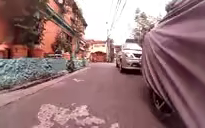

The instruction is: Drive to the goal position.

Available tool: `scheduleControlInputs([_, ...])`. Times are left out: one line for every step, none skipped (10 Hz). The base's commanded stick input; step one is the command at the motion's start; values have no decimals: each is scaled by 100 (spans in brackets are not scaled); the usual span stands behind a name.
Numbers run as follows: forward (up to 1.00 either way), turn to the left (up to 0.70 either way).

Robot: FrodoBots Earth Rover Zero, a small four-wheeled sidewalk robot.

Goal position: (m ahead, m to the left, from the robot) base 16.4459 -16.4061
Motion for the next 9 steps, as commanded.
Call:
scheduleControlInputs([70, 0])
scheduleControlInputs([70, 0])
scheduleControlInputs([70, 0])
scheduleControlInputs([70, 0])
scheduleControlInputs([70, 0])
scheduleControlInputs([70, 0])
scheduleControlInputs([70, 0])
scheduleControlInputs([70, 0])
scheduleControlInputs([70, 0])
